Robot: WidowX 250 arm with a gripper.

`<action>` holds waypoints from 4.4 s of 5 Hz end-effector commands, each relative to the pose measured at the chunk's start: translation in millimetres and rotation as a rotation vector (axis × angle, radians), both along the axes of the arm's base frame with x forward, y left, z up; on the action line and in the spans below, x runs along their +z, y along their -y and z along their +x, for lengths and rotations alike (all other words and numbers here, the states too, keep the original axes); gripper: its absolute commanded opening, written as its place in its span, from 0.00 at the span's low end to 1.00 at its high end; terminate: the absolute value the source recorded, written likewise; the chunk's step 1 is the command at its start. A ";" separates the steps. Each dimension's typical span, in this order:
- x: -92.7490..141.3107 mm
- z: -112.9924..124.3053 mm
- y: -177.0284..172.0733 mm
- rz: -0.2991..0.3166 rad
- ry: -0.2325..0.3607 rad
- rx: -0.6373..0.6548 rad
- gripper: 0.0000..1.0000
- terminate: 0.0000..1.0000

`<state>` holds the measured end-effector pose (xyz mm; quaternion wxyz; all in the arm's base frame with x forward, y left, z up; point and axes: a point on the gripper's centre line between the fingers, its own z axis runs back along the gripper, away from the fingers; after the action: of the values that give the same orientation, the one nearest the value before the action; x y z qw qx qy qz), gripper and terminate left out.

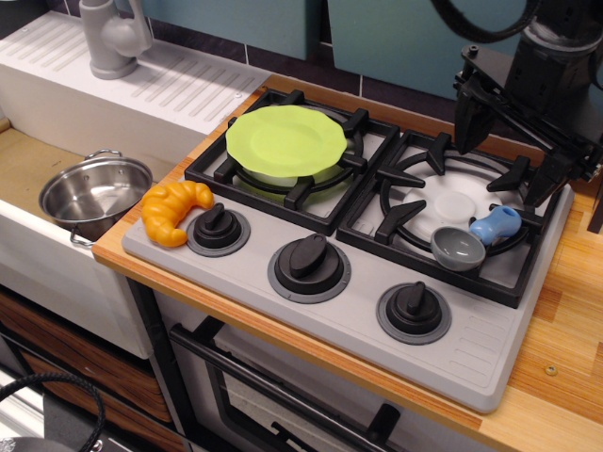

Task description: Put spoon on plate and croissant in pot or pan in sink

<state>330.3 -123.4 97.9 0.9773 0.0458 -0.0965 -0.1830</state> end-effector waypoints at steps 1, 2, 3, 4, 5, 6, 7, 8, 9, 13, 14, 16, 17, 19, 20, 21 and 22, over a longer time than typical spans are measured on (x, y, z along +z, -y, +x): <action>0.0 0.0 0.0 0.000 0.000 0.000 1.00 0.00; -17.3 -2.7 6.3 -0.023 0.033 0.008 1.00 0.00; -31.7 -5.6 12.0 -0.058 0.040 0.018 1.00 0.00; -43.2 -8.4 16.9 -0.068 0.062 0.019 1.00 0.00; -50.3 -9.0 19.5 -0.078 0.077 0.016 1.00 0.00; -52.7 -9.0 21.0 -0.085 0.090 0.009 1.00 0.00; -49.2 -8.7 22.0 -0.096 0.087 0.006 0.00 0.00; -39.2 -7.3 22.6 -0.098 0.075 0.012 0.00 0.00; -30.7 -4.6 22.8 -0.112 0.068 0.013 0.00 0.00; 14.1 11.0 -40.4 -0.039 0.064 -0.127 0.00 0.00; 19.3 15.1 -66.0 -0.034 0.057 -0.153 0.00 0.00; 12.6 18.8 -106.8 -0.047 0.086 -0.189 0.00 0.00; 10.8 20.9 -125.0 -0.050 0.106 -0.209 0.00 0.00; 10.4 28.4 -152.9 -0.044 0.109 -0.243 0.00 0.00; 5.6 31.2 -167.3 -0.042 0.127 -0.262 0.00 0.00; -4.5 33.3 -178.7 -0.060 0.142 -0.278 0.00 0.00; -12.7 34.3 -184.6 -0.073 0.144 -0.278 0.00 0.00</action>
<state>357.1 60.2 69.0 0.9389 -0.0050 -0.1600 -0.3046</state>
